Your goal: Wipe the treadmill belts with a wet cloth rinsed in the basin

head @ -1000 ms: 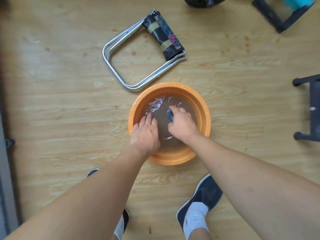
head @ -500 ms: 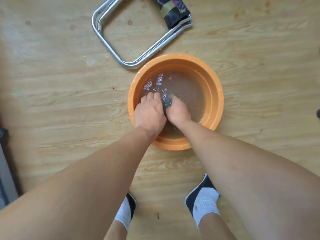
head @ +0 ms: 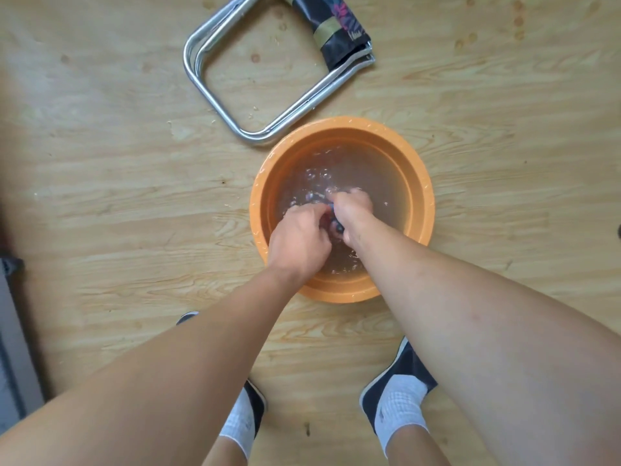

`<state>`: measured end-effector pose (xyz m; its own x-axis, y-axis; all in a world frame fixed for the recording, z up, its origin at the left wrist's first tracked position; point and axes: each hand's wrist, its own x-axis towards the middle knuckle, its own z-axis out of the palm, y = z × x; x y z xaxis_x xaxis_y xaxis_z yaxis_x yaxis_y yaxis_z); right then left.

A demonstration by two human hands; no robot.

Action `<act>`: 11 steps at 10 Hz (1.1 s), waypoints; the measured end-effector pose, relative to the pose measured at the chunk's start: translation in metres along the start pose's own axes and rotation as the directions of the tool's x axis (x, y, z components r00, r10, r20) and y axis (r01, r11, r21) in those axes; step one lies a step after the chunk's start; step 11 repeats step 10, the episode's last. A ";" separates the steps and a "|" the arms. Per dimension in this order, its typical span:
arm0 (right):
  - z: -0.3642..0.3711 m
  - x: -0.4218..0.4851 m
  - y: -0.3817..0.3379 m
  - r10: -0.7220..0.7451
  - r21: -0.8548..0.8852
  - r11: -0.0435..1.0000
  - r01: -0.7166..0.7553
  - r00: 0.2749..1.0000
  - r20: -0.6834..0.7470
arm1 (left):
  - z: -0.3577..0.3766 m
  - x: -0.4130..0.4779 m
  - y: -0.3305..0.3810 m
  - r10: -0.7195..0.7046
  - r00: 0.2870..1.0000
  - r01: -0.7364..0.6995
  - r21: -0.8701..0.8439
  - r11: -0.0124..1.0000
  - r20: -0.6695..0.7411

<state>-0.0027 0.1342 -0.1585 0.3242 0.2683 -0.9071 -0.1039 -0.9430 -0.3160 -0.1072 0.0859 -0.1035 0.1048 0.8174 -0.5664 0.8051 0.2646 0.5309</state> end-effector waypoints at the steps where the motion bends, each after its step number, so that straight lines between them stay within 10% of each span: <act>1: -0.003 0.001 0.000 -0.044 -0.119 0.992 0.036 0.997 -0.067 | 0.002 -0.006 -0.001 0.002 0.999 0.004 0.139 0.990 -0.044; 5: -0.009 -0.004 0.002 -0.216 -0.404 0.886 0.226 0.974 0.071 | 0.002 -0.009 -0.002 -0.147 0.982 0.152 0.037 0.988 -0.119; 7: -0.027 -0.048 -0.011 -0.257 -0.548 0.777 0.310 0.951 0.173 | -0.018 -0.035 0.006 -0.154 0.966 0.095 0.270 0.958 0.207; 10: -0.089 -0.168 -0.037 -0.394 -0.845 0.260 0.467 0.850 0.349 | -0.109 -0.083 0.069 -0.197 0.906 -0.007 0.478 0.878 0.374; 11: -0.089 -0.168 -0.037 -0.394 -0.845 0.260 0.467 0.850 0.349 | -0.109 -0.083 0.069 -0.197 0.906 -0.007 0.478 0.878 0.374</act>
